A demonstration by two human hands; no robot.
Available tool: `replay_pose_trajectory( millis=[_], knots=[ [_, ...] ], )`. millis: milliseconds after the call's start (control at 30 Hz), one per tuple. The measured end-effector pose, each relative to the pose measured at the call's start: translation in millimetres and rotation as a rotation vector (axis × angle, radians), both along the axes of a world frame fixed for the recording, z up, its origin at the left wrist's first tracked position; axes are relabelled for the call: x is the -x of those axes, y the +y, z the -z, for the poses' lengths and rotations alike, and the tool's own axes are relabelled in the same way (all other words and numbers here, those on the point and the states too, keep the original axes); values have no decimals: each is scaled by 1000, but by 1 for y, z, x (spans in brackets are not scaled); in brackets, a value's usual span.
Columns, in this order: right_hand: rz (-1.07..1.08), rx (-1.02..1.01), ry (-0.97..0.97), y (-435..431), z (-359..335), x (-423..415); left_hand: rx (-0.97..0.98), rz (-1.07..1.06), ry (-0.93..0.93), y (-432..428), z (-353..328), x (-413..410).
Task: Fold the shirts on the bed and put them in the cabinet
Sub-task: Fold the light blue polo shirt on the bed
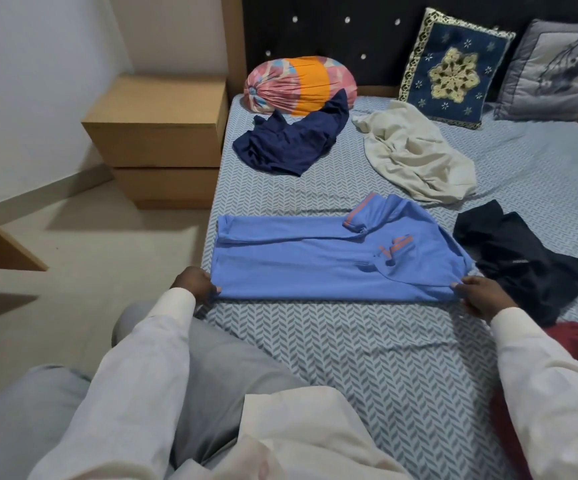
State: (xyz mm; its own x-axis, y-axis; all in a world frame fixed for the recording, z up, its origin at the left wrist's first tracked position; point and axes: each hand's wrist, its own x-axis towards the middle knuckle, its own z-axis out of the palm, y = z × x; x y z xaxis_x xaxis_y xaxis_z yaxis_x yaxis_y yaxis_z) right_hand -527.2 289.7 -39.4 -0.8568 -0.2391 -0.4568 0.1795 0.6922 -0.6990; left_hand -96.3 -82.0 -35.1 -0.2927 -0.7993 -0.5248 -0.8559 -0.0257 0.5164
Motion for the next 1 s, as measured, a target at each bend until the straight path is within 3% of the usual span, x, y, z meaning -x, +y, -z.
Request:
replay_pose_trajectory(
  millis=[233,633,733,800,900,1000],
  knots=[
    [-16,11,-5,-3,8,0,-33,7,-40,4,4,-3],
    [-115,-148,119,-10,18,17,9,68,-310,4,7,-3],
    [-70,-234,254,-13,17,17,29,48,-329,7,4,-1],
    [-46,-257,380,-17,17,16,155,64,-329,14,3,7],
    [-133,-244,392,-39,24,4,376,207,-180,23,5,27],
    [-203,-309,350,-61,31,-4,383,464,-130,27,13,54]
  ],
)
